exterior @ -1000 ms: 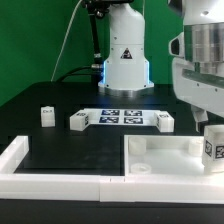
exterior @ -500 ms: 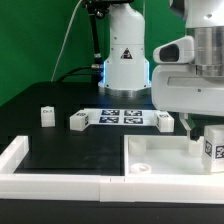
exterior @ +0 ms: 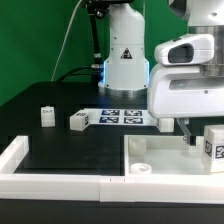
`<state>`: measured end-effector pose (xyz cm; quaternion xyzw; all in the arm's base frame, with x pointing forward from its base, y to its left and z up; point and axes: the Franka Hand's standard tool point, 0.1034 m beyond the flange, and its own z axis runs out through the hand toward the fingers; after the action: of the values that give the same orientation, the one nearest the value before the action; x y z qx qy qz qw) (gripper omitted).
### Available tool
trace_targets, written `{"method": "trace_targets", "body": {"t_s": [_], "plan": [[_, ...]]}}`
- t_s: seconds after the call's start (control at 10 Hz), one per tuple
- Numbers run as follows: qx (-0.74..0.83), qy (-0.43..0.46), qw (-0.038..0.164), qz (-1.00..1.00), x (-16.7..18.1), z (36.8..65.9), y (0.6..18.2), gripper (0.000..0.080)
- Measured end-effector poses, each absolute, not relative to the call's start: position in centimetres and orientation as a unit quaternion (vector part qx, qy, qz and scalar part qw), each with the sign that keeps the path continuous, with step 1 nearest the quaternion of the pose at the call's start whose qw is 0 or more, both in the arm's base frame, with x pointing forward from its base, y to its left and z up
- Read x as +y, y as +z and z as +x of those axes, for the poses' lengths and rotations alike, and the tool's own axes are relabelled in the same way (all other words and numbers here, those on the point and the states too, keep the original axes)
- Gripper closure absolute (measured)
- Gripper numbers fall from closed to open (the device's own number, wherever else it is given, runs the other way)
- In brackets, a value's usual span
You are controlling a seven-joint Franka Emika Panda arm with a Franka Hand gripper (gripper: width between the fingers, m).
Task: Assemble one leg
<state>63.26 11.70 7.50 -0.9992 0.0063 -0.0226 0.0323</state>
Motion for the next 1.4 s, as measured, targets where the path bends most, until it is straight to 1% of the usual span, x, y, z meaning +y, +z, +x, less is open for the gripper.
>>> {"method": "trace_targets", "body": {"t_s": [0.1,0.2,0.3,0.5,0.6,1.0,1.2,1.4], "plan": [[0.006,-0.023,0.032,-0.999,11.69,63.26,7.49,0.0324],[0.010,-0.022,0.032,-0.999,11.69,63.26,7.49,0.0324],[0.024,-0.022,0.033,-0.999,11.69,63.27,7.50,0.0507],[0.054,-0.021,0.036,-0.998,11.78,63.26,7.49,0.0509],[0.165,-0.018,0.038,-0.985,11.68,63.19,7.41,0.0509],[0.472,-0.005,0.040,-0.881,11.39,63.01,7.26,0.0509],[0.598,0.004,0.039,-0.800,11.26,62.90,7.21,0.0509],[0.652,0.010,0.042,-0.757,11.18,62.85,7.17,0.0508]]}}
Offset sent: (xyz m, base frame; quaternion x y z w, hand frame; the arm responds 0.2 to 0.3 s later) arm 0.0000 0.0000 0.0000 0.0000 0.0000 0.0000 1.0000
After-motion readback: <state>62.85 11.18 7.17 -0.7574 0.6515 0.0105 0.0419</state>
